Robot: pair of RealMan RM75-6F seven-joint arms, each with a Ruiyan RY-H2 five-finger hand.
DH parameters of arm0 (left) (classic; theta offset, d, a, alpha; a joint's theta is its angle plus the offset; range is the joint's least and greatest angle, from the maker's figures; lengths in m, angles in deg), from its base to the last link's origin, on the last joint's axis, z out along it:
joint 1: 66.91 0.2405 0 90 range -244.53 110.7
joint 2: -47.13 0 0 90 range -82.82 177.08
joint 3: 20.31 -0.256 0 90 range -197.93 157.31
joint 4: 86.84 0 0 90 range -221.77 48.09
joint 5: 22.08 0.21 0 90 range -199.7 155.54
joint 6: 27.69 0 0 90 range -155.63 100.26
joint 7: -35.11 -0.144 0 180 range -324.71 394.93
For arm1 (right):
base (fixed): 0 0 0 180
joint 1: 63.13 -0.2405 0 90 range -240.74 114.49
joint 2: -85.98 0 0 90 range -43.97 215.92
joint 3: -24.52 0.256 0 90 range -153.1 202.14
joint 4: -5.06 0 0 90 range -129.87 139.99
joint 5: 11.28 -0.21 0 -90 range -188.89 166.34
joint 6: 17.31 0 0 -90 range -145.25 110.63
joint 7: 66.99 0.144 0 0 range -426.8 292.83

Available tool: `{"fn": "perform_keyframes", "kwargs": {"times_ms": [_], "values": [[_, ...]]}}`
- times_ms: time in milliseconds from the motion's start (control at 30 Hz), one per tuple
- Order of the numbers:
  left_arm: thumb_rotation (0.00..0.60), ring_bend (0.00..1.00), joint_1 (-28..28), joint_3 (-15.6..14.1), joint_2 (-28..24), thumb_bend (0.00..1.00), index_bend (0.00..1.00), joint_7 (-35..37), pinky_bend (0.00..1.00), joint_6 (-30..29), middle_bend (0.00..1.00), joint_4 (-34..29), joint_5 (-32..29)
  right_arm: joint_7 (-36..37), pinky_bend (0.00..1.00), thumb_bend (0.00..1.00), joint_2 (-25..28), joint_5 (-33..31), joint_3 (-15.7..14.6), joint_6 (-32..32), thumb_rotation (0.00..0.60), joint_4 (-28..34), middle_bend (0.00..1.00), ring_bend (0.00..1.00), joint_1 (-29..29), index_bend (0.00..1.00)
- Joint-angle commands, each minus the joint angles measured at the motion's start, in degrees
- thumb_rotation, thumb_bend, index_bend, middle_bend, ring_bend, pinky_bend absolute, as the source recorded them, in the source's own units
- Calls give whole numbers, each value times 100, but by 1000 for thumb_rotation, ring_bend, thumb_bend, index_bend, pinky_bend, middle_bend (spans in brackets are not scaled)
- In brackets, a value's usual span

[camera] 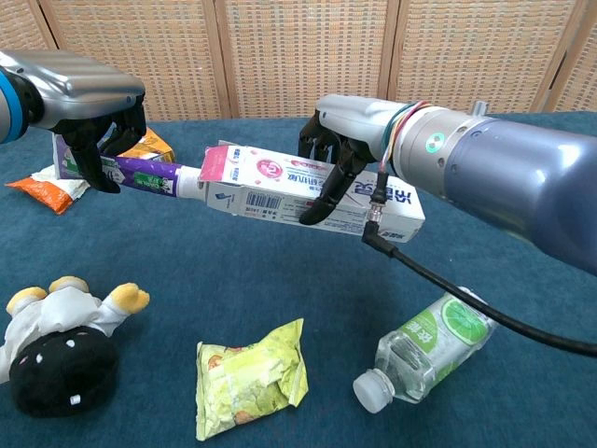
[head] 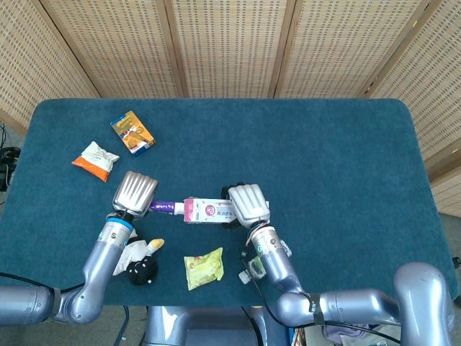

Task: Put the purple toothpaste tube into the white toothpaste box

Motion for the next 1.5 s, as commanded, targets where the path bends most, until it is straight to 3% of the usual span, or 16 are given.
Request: {"fn": "perform_keyframes", "kwargs": {"times_ms": [33,467,1500], "values": [[600,600,17,2,-29,279,810,134,558,-13,699,-43,171,-12,459,148,-4,-18,-8,-14,600,7,484,381,-17,527],[600,600,-54,-29,-108,279,810,116,558,-52,699,-285,239,12,459,148,-93,-38,-76,-32,600,-22,484,381,-73,528],[600,600,-331,-81,493,279,810,-137,558,-334,699,-158,-48,178,468,147,-207,-64,-88,-41,600,21,484,381,-127,527]]}}
